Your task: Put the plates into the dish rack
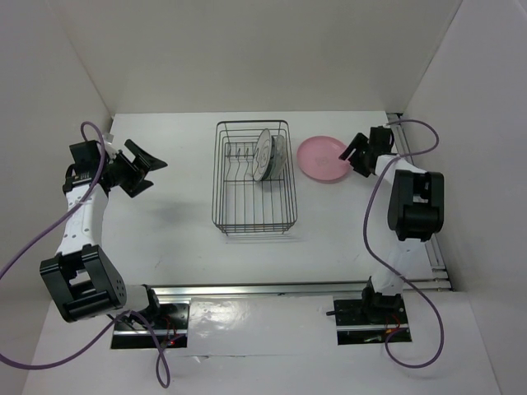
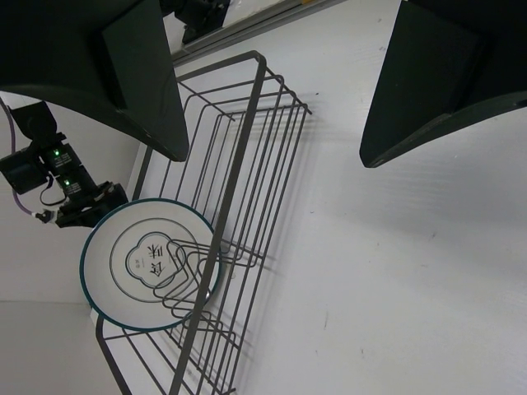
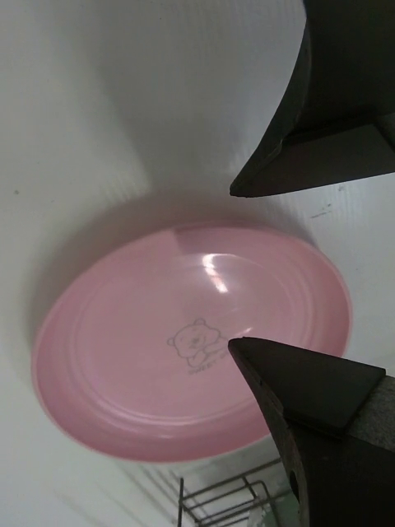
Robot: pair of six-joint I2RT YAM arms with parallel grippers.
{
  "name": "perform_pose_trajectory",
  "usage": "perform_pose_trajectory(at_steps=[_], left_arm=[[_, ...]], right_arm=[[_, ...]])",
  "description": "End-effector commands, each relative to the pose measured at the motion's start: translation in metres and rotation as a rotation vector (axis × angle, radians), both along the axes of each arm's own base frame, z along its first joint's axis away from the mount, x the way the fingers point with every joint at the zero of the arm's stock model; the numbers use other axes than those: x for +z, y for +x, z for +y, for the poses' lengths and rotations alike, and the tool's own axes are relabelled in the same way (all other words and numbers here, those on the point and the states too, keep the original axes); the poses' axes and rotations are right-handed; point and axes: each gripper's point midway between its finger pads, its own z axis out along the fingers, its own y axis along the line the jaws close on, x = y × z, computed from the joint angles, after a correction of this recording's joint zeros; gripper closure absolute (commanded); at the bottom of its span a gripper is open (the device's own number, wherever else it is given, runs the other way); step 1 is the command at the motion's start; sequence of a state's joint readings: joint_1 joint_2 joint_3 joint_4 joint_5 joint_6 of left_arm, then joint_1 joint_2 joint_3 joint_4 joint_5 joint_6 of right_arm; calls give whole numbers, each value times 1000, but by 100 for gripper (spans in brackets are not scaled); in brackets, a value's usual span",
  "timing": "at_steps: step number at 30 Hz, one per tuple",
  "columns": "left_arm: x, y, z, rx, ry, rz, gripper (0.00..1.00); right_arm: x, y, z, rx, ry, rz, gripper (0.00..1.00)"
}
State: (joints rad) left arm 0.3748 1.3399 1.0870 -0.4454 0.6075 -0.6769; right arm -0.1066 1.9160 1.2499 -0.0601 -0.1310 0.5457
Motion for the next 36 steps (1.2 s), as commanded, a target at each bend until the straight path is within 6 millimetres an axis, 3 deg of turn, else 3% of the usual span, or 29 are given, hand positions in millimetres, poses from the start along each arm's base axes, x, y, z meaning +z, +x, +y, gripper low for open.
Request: perform_pose_trajectory(at_steps=[1,5,11,13,14,19,30,34,36], left_arm=[[17,7,3,-20,21,-58,1],[14,8,3,-20,18,-49,1],[14,8,3,-20,18,-49,1],[14,8,3,-20,18,-49,1],[14,8,6,-11,18,-49,1],[9,9,8,-15,-1,-37,1],[10,10,8,-15,3,-46,1],[10,10,8,-15,3,-46,1],[10,10,8,-15,3,-46,1]], right_arm=[[2,16,-6,-16,-1,-33,26],[-9,15,-12,-41,-20,2,28],[-22,14,-15,-49,-36,43,45],[-26,13,-15,-49,-35,53,55],[-28,11,-19,-67,-51,65,67],[-37,7,-27,-90,-84,113,92],[-33,4,-30,-103,-97,127,100],[-13,9,-37,-133,-126,87,100],[12,7,-36,-158,-170,45,100]])
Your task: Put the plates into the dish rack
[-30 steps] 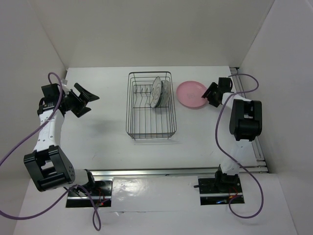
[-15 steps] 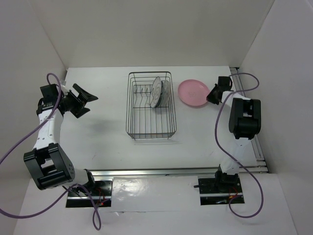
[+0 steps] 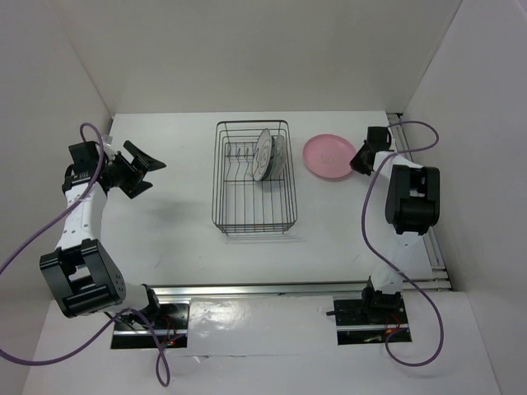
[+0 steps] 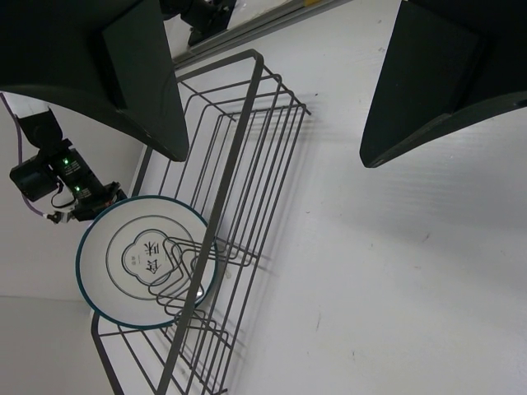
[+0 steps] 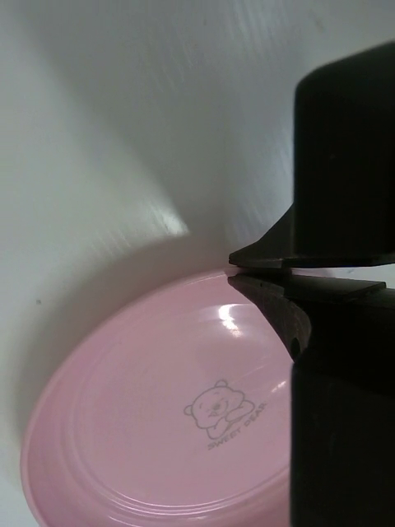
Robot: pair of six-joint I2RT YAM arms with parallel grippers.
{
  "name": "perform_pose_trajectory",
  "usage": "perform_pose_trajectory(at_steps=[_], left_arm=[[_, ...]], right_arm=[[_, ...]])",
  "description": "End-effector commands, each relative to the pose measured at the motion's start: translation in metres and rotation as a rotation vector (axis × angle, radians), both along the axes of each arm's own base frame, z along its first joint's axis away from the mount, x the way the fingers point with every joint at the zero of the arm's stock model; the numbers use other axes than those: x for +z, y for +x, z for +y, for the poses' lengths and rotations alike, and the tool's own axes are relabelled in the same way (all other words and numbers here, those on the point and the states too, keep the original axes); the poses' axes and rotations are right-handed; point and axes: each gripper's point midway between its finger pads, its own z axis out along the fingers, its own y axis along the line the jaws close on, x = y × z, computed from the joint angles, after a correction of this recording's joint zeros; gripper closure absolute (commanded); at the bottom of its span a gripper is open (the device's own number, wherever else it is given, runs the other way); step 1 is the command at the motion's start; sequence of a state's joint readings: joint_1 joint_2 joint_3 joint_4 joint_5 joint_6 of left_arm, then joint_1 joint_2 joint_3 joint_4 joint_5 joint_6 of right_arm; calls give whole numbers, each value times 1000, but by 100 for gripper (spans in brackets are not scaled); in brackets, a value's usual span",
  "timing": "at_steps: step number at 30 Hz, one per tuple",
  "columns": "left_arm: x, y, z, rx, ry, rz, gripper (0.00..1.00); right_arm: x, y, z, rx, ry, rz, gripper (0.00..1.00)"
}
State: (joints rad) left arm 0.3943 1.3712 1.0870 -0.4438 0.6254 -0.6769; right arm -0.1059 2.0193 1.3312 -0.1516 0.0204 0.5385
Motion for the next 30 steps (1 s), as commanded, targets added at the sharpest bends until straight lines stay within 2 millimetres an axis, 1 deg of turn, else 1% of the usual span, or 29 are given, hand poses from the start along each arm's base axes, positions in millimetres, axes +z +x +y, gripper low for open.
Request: perform_pose_trajectory(at_steps=[1,2,3,4,5,6,7,8,10,11,12,13,14,15,16,17,18,19,20,21,22,23,24,25,26,27,28,29,30], left_arm=[[18,8,3,-21,26,-69,1],[15,7,2,-16,15,-57,1],[15,7,5,-7,16,-57,1],[12,7,6,-7,12,-49,1],[12,7,6,-7,12,-48,1],[12,7,6,-7,12,-48,1],[12,7,6,-7,12,-48,1],[12,7,6,-7,12,-48,1],[11,8,7,1,19,-46,1],[11,8,7,1,19,-45,1],[11,8,7,1,19,-45,1],[10,8,9,8,26,-43,1],[8,7,10,17,30,-31,1],[6,6,15,35,34,-17,1],[5,6,16,42,41,-14,1],[4,6,18,49,47,-11,1],[3,6,23,64,53,-9,1],[3,6,23,64,53,-9,1],[3,6,23,64,53,-9,1],[3,6,23,64,53,-9,1],[3,6,23,64,53,-9,1],[3,6,23,64,53,-9,1],[3,6,23,64,53,-9,1],[3,6,23,64,53,-9,1],[3,6,23,64,53,-9,1],[2,5,22,64,50,0,1],[-1,5,22,64,46,8,1],[-1,5,22,64,46,8,1],[-1,5,22,64,46,8,1]], right_arm=[[59,5,-19,-99,-141,-87,100],[73,4,-15,-108,-169,-97,100],[106,7,-17,-140,-188,-153,100],[124,4,-28,-210,-241,-177,100],[142,1,-23,-222,-268,-201,100],[182,-2,-23,-270,-284,-285,100],[204,-8,-30,-335,-339,-317,100],[225,-10,-15,-332,-363,-361,100],[277,-20,-4,-348,-418,-439,100],[295,-27,9,-367,-456,-466,100],[311,-32,15,-377,-479,-487,100],[339,-40,21,-388,-504,-529,100],[352,-53,19,-441,-560,-532,100],[363,-61,44,-413,-575,-561,100],[384,-73,51,-418,-613,-603,100],[394,-86,54,-463,-648,-612,100],[402,-94,63,-467,-660,-625,100],[419,-102,86,-472,-609,-699,100],[418,-109,90,-434,-697,-657,100],[421,-116,97,-435,-710,-651,100],[432,-122,119,-415,-652,-717,100],[425,-122,130,-358,-742,-667,100],[420,-127,150,-317,-759,-652,100],[420,-128,160,-298,-781,-641,100],[408,-120,177,-298,-780,-641,100],[405,-124,181,-258,-865,-585,100],[400,-123,189,-242,-884,-582,100],[402,-127,199,-271,-809,-628,100],[391,-124,211,-219,-891,-587,100]])
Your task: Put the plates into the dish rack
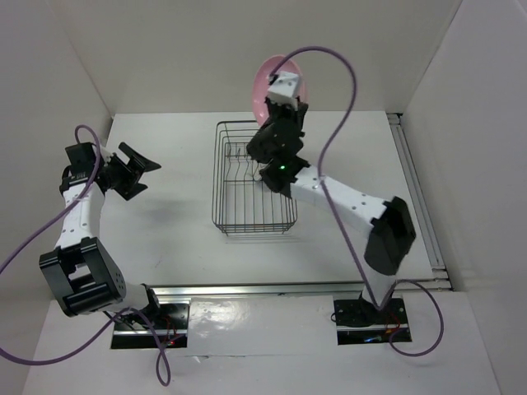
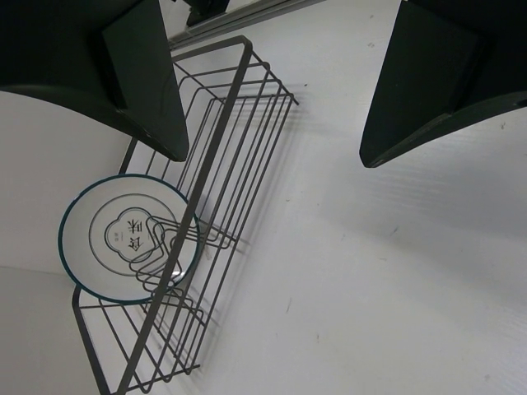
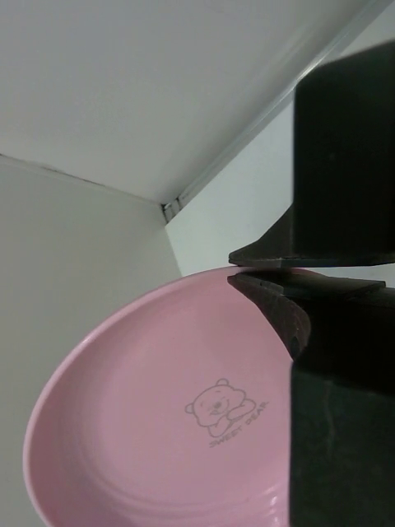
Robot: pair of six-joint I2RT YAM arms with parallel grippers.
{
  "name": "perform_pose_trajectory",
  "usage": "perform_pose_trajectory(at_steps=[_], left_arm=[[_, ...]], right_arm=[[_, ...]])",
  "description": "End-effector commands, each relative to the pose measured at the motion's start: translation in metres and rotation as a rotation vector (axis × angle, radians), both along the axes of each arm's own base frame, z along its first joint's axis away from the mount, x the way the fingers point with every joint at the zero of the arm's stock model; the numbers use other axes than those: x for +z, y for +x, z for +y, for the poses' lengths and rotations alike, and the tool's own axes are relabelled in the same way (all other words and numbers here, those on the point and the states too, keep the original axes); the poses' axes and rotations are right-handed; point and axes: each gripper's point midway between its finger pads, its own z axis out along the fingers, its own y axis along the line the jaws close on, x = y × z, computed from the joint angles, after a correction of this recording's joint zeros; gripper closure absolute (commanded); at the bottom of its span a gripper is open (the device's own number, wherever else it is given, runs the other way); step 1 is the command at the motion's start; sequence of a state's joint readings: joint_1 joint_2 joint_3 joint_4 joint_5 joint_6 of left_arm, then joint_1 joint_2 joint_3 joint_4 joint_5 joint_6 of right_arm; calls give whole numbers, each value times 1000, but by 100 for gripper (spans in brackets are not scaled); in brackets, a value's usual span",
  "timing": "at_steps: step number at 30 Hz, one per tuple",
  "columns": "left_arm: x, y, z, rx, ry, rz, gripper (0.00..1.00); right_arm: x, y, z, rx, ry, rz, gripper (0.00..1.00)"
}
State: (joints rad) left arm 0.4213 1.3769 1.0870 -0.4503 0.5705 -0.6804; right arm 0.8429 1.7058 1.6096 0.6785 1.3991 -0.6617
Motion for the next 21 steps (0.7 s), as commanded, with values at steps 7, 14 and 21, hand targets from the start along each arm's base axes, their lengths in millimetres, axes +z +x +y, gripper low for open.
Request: perform_pose_trajectory(at_steps=[7,14,21], left_arm=[[7,5,6,-13,9,-19,1],[9,4,3,-25,-3,-24,1],[13,5,-1,-46,-19,-42,1]], right_arm=[[-17,1,59,-30,-57,94,100],[-38,12,91,-37,-161,209,100],[-70,26,93,-112,-168,314,100]])
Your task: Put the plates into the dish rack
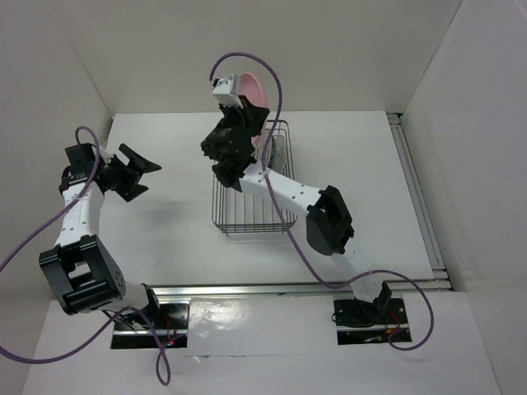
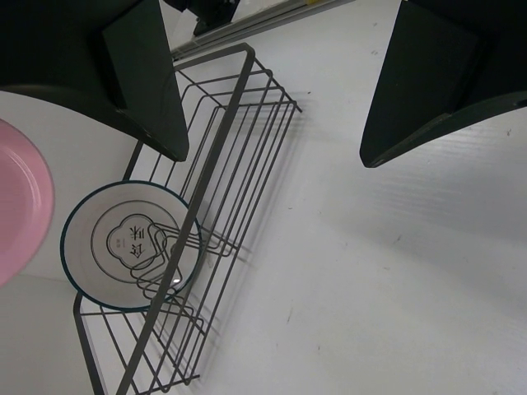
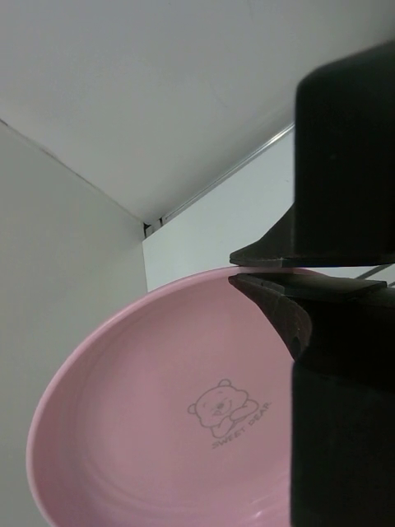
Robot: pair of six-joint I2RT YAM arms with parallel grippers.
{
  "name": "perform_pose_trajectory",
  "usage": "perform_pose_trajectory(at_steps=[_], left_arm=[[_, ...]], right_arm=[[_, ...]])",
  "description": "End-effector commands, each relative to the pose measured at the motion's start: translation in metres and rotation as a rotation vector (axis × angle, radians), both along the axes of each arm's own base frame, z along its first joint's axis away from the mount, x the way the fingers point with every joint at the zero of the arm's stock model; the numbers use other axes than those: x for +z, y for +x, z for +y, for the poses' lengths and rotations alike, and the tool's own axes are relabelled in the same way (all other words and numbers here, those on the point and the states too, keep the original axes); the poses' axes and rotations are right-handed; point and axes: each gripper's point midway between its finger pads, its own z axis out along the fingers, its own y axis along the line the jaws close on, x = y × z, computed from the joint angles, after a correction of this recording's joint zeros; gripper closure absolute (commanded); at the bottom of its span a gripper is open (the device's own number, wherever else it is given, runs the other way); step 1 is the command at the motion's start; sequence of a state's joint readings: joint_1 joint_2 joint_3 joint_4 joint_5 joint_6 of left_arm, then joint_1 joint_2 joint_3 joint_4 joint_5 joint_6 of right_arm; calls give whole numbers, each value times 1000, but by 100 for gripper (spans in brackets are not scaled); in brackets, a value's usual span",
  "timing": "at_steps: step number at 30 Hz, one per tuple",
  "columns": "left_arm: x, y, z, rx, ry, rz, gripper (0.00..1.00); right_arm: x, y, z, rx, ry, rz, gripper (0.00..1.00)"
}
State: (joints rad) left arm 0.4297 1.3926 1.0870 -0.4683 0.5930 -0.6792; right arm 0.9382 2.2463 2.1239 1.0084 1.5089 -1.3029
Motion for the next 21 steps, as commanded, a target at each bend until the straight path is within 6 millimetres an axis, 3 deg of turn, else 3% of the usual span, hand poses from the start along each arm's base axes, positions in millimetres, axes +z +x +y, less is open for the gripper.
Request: perform_pose_trajectory(at_steps=[1,6,10,18,21], left_arm=[[15,8,0,-38,4,-58,1],[16,8,-1,-44,-2,-61,1],[16,8,-2,-50,-8,-64,1],[14,8,-6,-69,-31,-64,1],[15,9,-5,-69,-27,-72,1]], right_arm=[[-24,-3,-7,-106,84,86,100],[-43,0,1,-128,83,117,100],[-56,9,-8,-175,75,146,100],[-66,14,-9,-212,73,150,100],[-81,16,-5,-223,67,157,100]])
